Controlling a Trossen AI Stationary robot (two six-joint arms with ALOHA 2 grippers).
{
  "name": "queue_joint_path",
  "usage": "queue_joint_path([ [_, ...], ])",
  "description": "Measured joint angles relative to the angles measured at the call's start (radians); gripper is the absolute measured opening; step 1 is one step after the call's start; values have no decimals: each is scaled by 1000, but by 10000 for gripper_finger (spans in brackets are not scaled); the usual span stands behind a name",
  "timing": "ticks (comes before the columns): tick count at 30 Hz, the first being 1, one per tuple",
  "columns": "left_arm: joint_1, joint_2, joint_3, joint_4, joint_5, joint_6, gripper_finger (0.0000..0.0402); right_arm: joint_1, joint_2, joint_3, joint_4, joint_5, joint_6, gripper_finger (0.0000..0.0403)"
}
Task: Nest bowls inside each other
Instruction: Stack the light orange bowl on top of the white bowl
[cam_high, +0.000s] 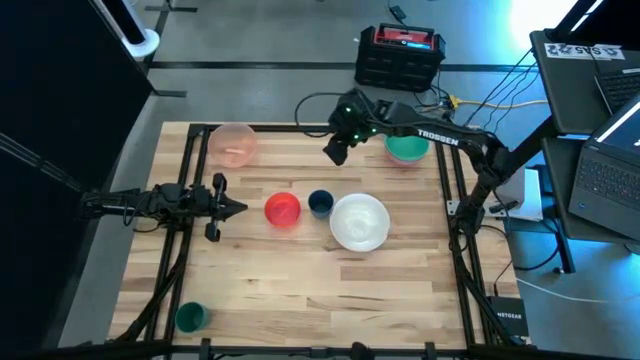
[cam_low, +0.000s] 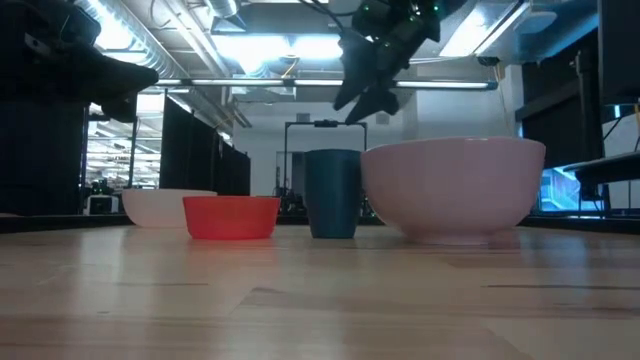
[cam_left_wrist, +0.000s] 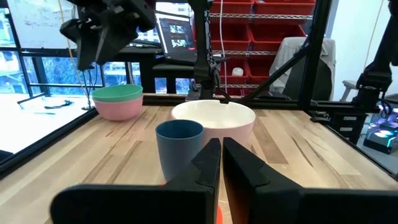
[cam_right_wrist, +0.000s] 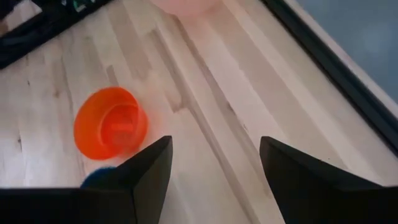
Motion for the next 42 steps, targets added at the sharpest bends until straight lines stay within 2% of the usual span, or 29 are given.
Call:
queue_joint_path([
  [6,32,0,0,4,-24,117,0,2,4,21,-114,2,-9,227],
  [13,37,4,0,25,-24,87,0,4,4,21,-224,3,10,227],
  [15,37,4,0,86,-24,20,0,3,4,21,-245,0,25,227],
  [17,40,5,2,165,-41,-115,0,4,4,21,-255,-6,36,227],
  [19,56,18,10,251,-131,-166,0,4,4,21,-250,-7,39,227],
  [20,72,27,36,229,-175,-183,1,3,4,21,-249,-8,33,227],
  [31,452,695,687,-536,-310,-291,87,2,4,21,-247,-16,-69,227],
  [37,699,1218,986,-849,-94,-292,122,2,4,21,-254,-16,-215,227],
  [40,761,1419,1096,-966,-56,-268,125,2,3,21,-281,-24,-302,227],
  [42,778,1504,1156,-1005,-55,-266,125,2,0,21,-313,-24,-372,227],
])
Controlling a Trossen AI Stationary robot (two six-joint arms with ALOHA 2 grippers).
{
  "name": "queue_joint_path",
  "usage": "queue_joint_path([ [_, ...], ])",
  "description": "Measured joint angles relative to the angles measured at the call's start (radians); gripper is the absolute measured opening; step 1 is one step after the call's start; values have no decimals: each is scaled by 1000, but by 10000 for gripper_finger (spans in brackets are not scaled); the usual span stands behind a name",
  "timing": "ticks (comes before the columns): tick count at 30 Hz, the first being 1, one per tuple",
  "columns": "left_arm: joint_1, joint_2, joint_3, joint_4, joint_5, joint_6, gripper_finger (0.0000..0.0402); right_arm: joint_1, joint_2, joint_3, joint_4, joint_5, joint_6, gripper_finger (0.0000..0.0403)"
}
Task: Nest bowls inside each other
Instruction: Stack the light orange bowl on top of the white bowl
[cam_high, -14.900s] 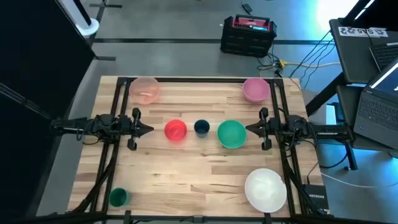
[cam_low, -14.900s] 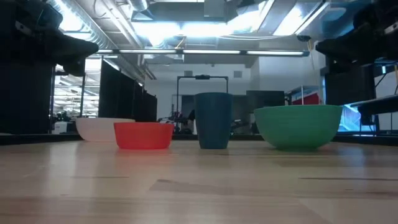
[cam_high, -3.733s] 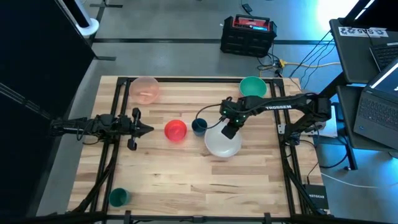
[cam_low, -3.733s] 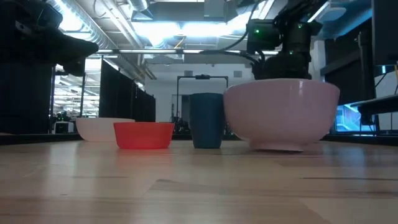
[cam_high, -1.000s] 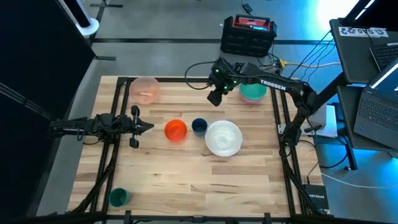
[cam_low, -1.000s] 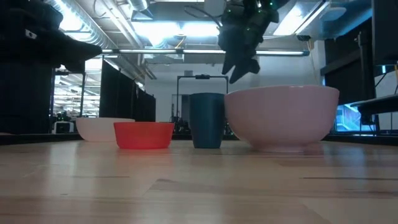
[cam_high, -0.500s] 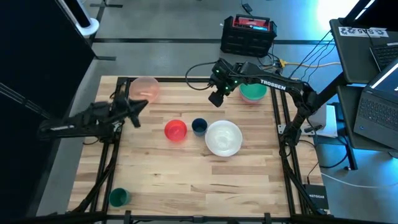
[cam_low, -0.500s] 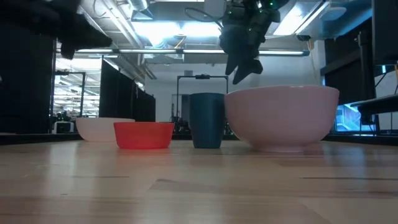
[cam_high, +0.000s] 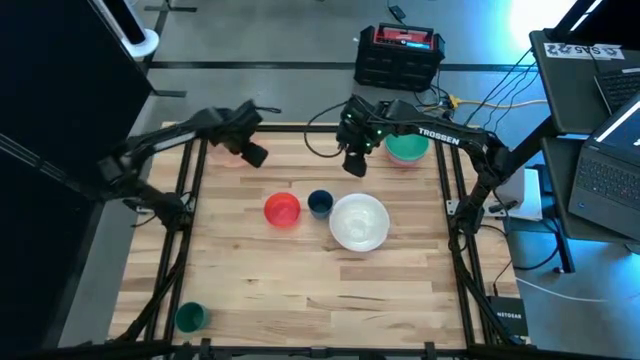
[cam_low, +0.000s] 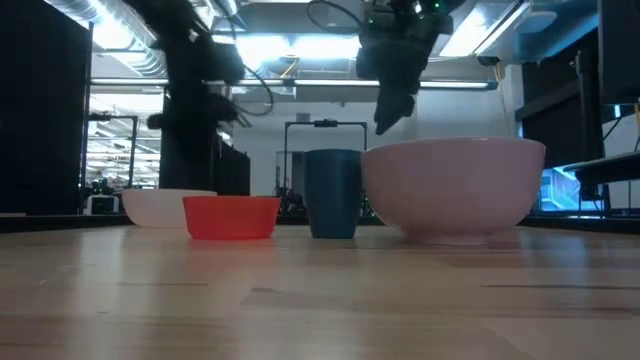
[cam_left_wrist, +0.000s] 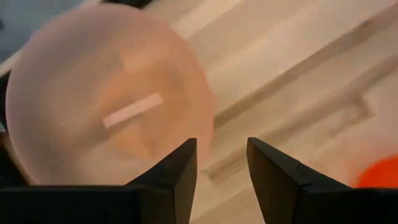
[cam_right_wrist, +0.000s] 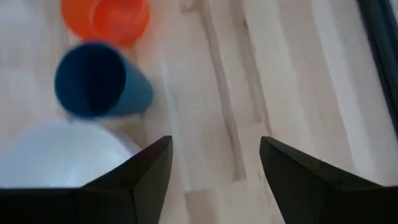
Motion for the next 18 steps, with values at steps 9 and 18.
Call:
queue_joint_path([
  [9,9,145,68,0,3,48,125,-29,-2,0,-47,-15,-110,227],
  [18,45,199,11,48,3,102,125,-74,-9,0,-58,-25,-105,227],
])
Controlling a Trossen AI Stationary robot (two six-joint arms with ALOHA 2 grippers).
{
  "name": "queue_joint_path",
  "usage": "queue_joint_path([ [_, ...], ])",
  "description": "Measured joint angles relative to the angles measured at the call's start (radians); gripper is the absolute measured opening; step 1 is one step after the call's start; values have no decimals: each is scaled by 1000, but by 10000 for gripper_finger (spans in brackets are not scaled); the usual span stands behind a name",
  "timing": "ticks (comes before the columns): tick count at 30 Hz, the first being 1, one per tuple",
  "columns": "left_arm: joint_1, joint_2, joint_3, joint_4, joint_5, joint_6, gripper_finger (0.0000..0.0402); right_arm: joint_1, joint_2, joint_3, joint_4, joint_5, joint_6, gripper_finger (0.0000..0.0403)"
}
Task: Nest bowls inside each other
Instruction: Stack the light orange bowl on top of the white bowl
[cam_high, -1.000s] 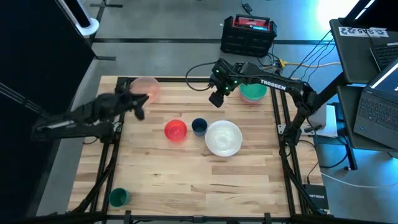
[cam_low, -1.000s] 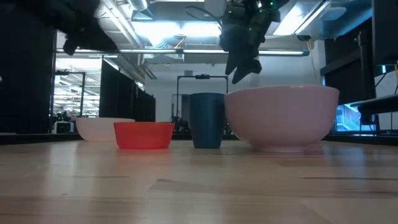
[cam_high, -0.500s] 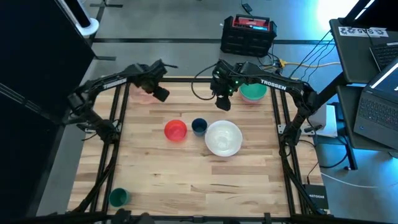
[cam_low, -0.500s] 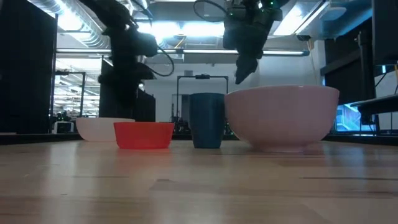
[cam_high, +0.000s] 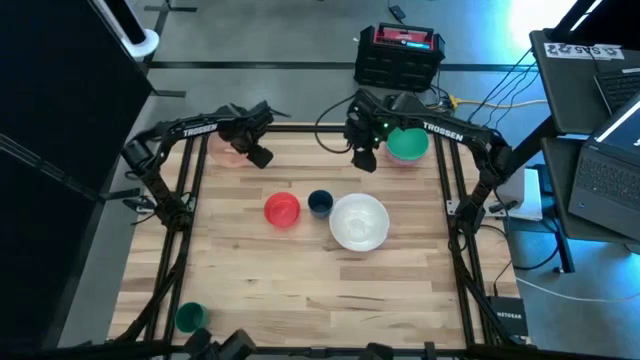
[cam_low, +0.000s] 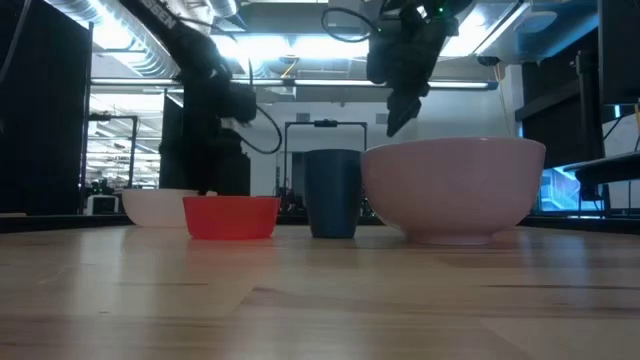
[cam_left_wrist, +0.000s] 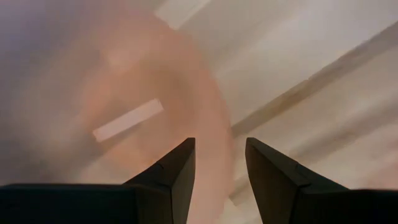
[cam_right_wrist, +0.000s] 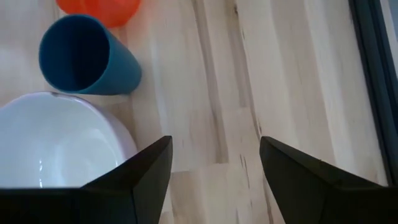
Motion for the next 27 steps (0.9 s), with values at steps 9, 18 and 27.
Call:
queue_joint_path([
  [9,-11,62,-9,34,-1,114,21,-33,-27,-1,-11,-1,40,227],
  [18,-199,19,199,-187,30,336,1,-39,-261,-1,10,9,194,227],
  [27,-557,30,526,-248,34,391,0,-37,-454,0,-43,2,364,227],
])
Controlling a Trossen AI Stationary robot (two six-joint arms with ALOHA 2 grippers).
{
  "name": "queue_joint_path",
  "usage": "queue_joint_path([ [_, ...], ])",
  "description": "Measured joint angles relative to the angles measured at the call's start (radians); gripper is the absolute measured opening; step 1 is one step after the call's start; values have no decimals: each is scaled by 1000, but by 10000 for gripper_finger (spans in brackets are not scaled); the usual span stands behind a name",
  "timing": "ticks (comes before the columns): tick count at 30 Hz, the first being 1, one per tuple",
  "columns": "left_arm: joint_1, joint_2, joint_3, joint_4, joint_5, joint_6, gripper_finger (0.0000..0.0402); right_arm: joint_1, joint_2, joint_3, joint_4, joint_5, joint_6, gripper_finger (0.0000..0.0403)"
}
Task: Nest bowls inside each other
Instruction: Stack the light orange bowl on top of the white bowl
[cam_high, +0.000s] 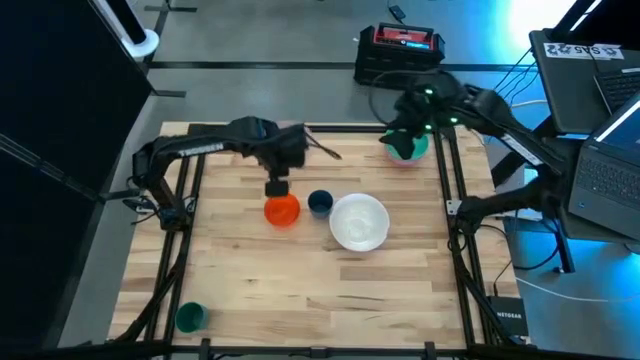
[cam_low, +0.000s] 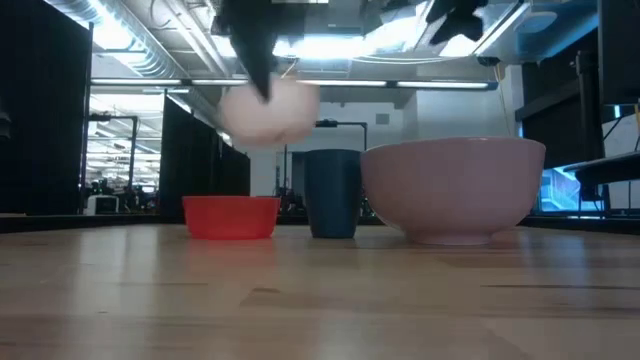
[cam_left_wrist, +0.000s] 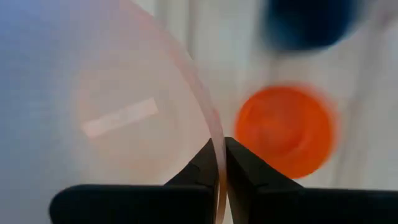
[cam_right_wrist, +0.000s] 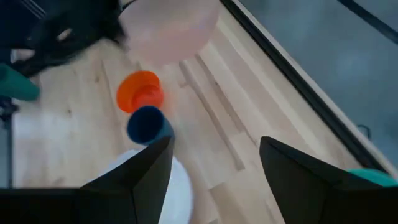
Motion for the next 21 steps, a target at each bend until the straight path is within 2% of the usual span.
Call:
queue_joint_path([
  [4,-166,10,139,4,2,7,0,1,-81,0,-25,-3,69,227],
  [10,-326,94,202,247,0,69,0,1,-113,0,-47,-3,90,227],
  [15,-382,212,239,303,-4,89,0,0,-113,0,-95,8,90,227],
  [21,-375,352,319,325,-17,169,0,0,-113,0,-111,22,105,227],
])
